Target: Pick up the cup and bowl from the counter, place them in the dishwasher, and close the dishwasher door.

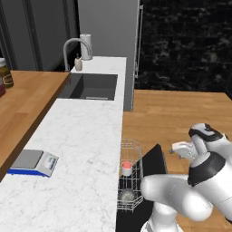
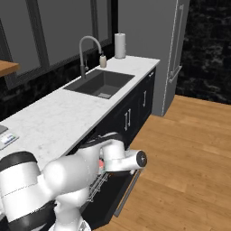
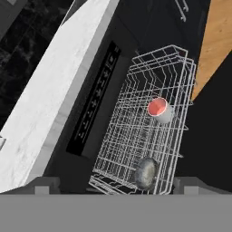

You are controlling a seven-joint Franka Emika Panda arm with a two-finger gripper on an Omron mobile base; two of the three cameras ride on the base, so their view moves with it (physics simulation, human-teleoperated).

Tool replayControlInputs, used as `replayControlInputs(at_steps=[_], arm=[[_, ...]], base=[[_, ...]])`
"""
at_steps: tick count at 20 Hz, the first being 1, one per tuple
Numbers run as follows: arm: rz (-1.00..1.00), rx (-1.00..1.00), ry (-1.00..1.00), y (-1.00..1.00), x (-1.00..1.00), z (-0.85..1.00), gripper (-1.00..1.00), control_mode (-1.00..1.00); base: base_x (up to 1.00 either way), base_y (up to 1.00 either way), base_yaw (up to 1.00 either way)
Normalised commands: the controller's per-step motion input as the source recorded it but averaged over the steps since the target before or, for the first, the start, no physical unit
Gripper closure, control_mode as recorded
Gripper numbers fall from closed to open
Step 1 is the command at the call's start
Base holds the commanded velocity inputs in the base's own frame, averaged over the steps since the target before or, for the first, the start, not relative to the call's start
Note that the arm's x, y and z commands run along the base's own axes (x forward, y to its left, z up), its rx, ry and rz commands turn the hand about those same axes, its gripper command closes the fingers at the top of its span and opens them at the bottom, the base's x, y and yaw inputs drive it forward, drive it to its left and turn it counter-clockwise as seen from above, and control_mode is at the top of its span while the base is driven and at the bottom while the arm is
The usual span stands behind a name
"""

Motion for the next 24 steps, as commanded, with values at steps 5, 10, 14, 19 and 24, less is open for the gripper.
replayControlInputs(at_steps=[5, 10, 14, 19, 24], arm=[[0.01, 0.12, 0.00, -0.59, -0.09, 0.00, -1.00, -1.00], [0.00, 0.04, 0.01, -0.77, 0.00, -0.30, -1.00, -1.00], [0.00, 0.12, 0.00, -0.74, 0.00, -0.61, -1.00, -1.00], [0.00, 0.21, 0.02, -0.40, 0.02, -0.71, -1.00, -1.00], [0.08, 0.14, -0.05, -0.03, 0.08, -0.36, -1.00, -1.00]], base=[[0.00, 0.00, 0.00], [0.00, 0.00, 0.00], [0.00, 0.00, 0.00], [0.00, 0.00, 0.00], [0.00, 0.00, 0.00]])
